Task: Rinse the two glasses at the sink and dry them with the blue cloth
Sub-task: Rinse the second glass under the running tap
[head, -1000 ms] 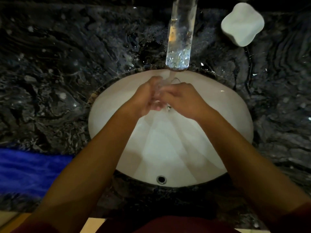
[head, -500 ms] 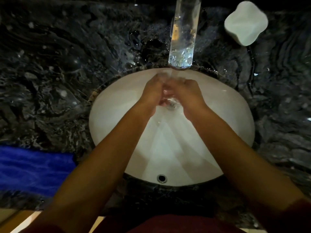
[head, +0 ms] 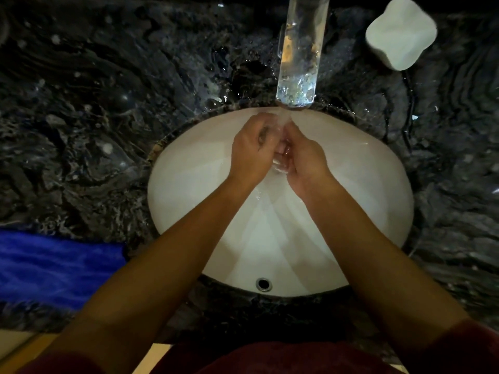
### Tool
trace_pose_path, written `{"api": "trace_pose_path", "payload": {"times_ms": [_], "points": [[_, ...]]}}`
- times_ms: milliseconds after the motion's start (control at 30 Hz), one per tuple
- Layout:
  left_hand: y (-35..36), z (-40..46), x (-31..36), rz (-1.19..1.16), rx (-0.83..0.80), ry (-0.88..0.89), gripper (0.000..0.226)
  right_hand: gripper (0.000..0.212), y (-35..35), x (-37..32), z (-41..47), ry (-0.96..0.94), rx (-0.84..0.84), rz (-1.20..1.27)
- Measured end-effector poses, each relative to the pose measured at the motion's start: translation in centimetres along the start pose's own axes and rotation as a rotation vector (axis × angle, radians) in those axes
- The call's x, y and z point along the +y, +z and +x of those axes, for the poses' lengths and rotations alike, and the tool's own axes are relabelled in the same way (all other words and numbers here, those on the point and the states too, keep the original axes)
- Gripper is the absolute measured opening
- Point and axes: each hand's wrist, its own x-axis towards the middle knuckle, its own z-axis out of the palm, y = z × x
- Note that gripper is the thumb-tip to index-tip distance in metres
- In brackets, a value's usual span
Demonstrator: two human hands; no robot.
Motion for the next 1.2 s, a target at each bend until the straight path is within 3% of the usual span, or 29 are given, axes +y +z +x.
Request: {"api": "trace_pose_path", "payload": {"times_ms": [167,300,400,567,633,700,833,933,1067,1133,1200], "points": [[-0.9,1.6,1.1,-0.329,-0.154,-0.303,0.023,0.025,-0.4,-0.5,0.4,-0.031,0.017,0.015],[-1.6,1.3,0.2,-0.693,-0.38,-0.462,0.048,0.026,-0.3,-1.1,1.0,0.053,-0.082,0.176],[-1.5,1.0,-0.2,-0.866,-0.381,-0.553,0.066,0.026,-0.1,-1.1,1.5,0.081,-0.067,0.199],[-1.0,1.0,0.3,-0.766,-0.319,-0.577,0.079,0.03,-0.7,-1.0,1.7,0.08,-0.036,0.199],[-0.9,1.0,0.8,-0.633,-0.314,-0.56,0.071,0.04,-1.2,-0.9,1.9,0.044,-0.012,0.184],[-1.0,1.1,1.0,-0.444,-0.258,-0.575,0.061,0.035,-1.6,-1.0,1.8,-0.015,0.039,0.101],[-1.1,0.9,1.0,-0.319,-0.191,-0.592,0.039,0.032,-1.8,-1.2,1.3,-0.213,0.203,-0.276],[-0.9,0.8,0.8,-0.327,-0.205,-0.557,0.03,0.025,-1.3,-1.3,0.0,-0.222,0.052,-0.428],[-1.5,1.3,0.1,-0.399,-0.14,-0.656,0.028,0.023,-1.4,-1.7,-1.8,-0.199,-0.216,-0.584],[-1.4,1.5,-0.3,-0.423,-0.15,-0.673,0.023,0.025,-1.8,-1.7,-2.5,-0.385,-0.108,-0.608],[-1.3,1.8,-0.4,-0.431,-0.13,-0.705,0.023,0.023,-2.3,-1.4,-2.8,-0.595,0.119,-0.76]]}}
